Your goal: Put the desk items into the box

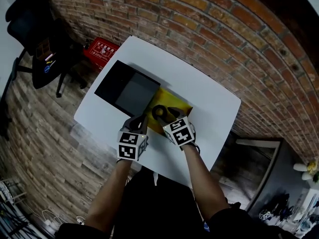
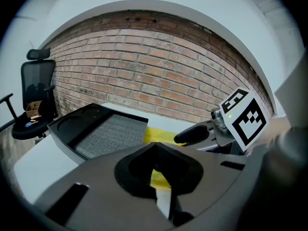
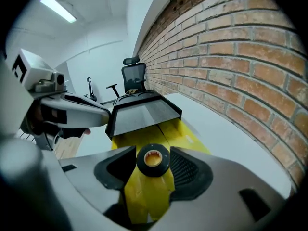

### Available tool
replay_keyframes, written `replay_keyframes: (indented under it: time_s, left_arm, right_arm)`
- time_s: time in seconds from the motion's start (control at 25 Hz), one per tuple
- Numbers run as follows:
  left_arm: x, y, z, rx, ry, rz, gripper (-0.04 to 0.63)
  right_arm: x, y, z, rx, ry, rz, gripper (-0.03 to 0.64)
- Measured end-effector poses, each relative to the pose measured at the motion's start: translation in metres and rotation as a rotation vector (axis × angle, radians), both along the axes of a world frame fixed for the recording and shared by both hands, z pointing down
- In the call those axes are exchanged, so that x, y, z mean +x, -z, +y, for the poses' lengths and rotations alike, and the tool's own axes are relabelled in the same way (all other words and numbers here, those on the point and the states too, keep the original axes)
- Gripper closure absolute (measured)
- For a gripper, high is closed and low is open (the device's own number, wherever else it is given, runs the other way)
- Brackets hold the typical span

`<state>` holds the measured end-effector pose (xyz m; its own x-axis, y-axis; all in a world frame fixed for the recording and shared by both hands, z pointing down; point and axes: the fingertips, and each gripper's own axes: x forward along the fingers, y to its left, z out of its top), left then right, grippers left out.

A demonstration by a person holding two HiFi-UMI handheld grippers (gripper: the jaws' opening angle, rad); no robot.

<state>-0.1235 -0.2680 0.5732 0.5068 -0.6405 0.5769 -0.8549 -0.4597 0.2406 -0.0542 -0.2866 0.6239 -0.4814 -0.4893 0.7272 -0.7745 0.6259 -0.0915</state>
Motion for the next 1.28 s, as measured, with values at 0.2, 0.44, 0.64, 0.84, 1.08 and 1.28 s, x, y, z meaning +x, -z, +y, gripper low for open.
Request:
replay_keyframes:
  time_s: [0.2, 0.44, 0.64, 0.84, 1.08, 1.28]
  left_arm:
    - [0.009, 0.013, 0.004, 0.026, -0.024, 0.005, 0.584]
    - [0.018, 0.031, 0.009, 0.057, -0.036, 0.018, 0.584]
    - [0.025, 0.048, 0.016, 0.082, -0.052, 0.027, 0.584]
    - [0.031, 0.069, 0.028, 0.112, -0.082, 0.039, 0.584]
    - [0.042, 0.1, 0.043, 0.162, -0.125, 0.066, 0.584]
    - [0.041, 0.114, 0.054, 0.183, -0.147, 0.068, 0.584]
  right_arm:
    - [0.013, 0.021, 0.006, 0.051, -0.048, -0.069, 0.505]
    - [0.028, 0.045, 0.018, 0.066, -0.095, -0.137, 0.56]
    - [0.037, 0.067, 0.034, 0.091, -0.125, -0.196, 0.569]
    - [0.048, 0.099, 0.053, 0.135, -0.14, -0.261, 0.578]
    - [0.069, 0.139, 0.078, 0.219, -0.146, -0.308, 0.588]
    - [0.084, 0.17, 0.091, 0.264, -0.173, -0.37, 0.594]
